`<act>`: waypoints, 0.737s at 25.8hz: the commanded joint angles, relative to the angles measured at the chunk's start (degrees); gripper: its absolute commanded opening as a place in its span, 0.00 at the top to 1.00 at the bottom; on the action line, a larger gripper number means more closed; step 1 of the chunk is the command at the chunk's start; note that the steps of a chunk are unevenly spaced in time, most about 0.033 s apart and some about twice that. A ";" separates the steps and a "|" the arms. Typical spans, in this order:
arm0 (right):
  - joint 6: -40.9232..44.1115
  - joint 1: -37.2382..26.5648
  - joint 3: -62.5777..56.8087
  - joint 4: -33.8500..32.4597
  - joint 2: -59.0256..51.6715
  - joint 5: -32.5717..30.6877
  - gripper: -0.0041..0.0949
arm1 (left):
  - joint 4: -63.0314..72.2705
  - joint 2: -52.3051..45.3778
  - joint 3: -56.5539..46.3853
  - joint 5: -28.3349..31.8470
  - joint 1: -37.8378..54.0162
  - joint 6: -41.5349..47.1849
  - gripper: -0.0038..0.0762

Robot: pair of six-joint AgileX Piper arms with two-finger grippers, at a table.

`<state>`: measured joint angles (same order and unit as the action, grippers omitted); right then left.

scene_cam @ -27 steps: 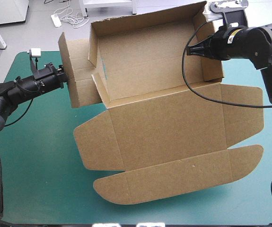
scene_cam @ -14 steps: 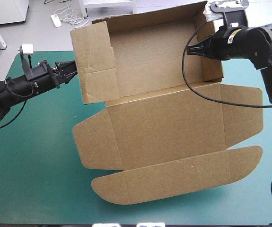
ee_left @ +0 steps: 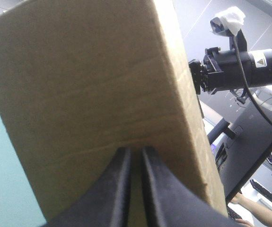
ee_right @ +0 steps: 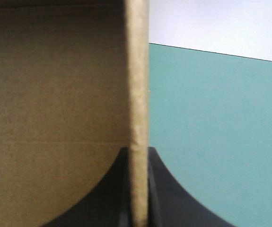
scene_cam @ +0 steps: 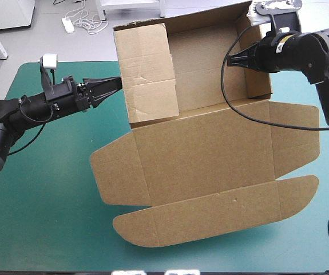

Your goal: Fold the box

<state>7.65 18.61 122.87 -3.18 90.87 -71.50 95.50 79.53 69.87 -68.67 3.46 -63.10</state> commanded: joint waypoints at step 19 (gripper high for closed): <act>0.44 -0.03 1.64 2.26 -1.00 0.14 0.98 | -7.94 -1.90 13.62 6.08 -0.60 16.96 0.32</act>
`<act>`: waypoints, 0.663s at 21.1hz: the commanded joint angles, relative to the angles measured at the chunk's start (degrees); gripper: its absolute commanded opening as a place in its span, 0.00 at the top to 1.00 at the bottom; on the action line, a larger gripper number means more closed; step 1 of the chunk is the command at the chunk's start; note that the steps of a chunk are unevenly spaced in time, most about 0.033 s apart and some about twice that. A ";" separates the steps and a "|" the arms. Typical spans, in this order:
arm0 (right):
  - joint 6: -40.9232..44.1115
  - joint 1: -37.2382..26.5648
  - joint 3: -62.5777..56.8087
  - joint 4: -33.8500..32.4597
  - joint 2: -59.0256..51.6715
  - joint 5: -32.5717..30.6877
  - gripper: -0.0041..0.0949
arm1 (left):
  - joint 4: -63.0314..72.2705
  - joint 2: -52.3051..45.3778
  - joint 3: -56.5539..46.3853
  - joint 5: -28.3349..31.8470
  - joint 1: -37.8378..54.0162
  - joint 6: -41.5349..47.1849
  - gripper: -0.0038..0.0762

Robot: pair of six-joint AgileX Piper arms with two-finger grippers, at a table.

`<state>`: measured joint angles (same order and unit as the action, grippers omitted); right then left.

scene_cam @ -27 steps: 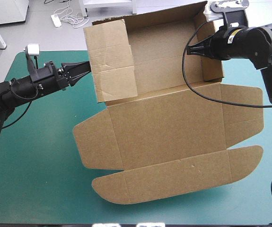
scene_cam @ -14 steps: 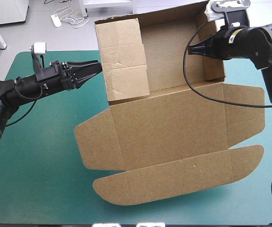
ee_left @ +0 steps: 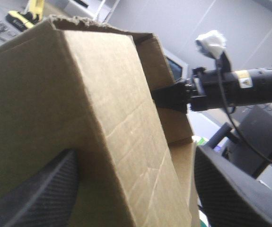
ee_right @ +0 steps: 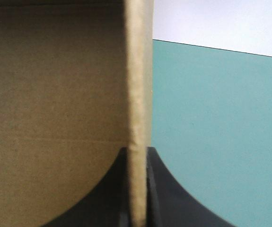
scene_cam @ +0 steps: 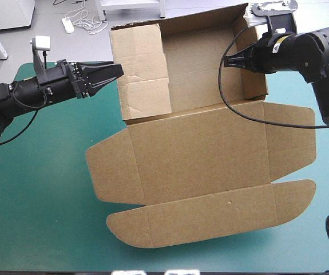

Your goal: Fold the box

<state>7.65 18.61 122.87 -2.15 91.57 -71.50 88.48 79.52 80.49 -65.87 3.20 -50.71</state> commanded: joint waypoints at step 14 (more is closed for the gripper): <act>3.08 0.64 1.64 7.41 3.97 0.15 0.97 | -48.10 1.77 12.96 15.20 -10.91 40.18 0.33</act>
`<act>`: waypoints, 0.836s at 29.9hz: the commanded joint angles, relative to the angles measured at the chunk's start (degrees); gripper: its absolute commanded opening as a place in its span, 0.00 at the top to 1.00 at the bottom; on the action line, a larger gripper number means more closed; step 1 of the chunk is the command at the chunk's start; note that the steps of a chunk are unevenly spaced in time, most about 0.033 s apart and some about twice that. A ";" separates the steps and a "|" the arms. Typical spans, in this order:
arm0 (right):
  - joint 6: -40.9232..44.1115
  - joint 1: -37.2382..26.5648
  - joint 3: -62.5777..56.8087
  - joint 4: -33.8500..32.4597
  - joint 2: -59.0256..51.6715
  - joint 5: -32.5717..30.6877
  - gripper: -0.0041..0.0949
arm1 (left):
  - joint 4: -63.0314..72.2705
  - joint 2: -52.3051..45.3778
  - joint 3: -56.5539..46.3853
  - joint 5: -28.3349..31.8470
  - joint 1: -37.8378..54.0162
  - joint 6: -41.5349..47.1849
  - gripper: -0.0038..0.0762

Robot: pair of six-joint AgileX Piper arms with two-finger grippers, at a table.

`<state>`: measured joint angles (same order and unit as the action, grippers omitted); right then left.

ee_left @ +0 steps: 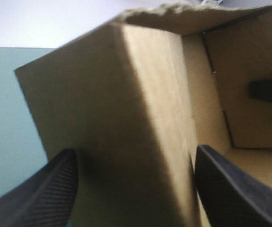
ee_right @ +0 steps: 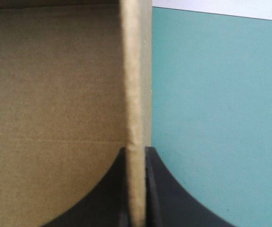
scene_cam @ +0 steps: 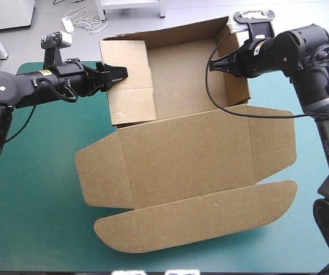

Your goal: Fold the box

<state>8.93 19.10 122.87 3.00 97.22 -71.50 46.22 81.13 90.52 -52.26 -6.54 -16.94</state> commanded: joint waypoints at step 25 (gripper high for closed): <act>19.18 11.62 -7.65 -9.50 6.41 0.07 0.96 | -33.72 13.59 8.79 -10.74 -7.52 22.52 0.96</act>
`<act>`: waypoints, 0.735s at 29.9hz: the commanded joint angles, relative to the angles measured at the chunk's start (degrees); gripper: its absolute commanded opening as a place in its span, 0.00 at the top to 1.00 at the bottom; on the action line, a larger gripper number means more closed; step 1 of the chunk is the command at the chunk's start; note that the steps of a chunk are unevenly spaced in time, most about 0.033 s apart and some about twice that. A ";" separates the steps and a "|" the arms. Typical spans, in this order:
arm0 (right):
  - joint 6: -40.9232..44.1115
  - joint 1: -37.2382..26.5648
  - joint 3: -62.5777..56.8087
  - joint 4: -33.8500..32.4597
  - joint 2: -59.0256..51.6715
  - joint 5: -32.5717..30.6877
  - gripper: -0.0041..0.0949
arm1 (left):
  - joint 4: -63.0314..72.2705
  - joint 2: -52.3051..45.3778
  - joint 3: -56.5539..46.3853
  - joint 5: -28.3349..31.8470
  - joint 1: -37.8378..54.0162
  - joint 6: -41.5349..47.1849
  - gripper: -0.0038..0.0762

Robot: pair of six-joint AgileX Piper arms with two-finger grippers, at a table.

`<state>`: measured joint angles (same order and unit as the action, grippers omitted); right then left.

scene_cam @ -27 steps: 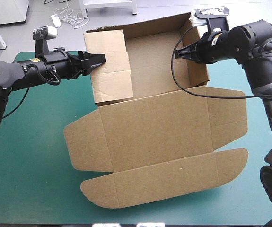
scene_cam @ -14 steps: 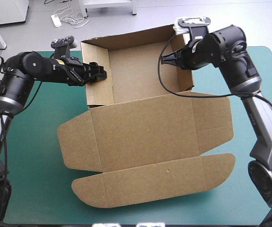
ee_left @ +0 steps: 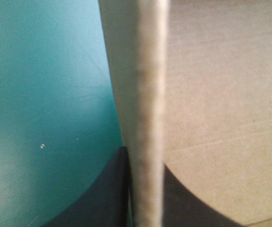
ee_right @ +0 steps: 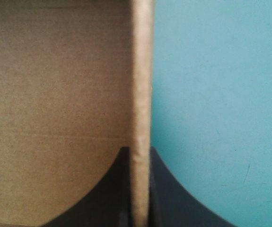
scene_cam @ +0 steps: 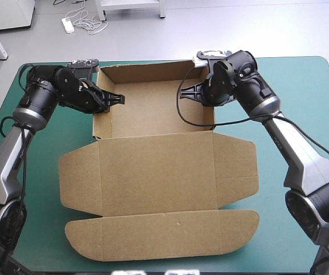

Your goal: Fold the box

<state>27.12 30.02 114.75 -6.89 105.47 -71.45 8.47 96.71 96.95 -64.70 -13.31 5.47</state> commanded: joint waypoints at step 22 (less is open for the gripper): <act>0.31 0.59 0.08 4.75 11.74 -0.04 0.96 | -1.22 9.57 2.36 -5.04 -0.75 0.41 0.96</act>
<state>27.55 30.50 113.22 -3.02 118.68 -71.45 3.92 109.15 97.33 -70.22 -13.31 6.75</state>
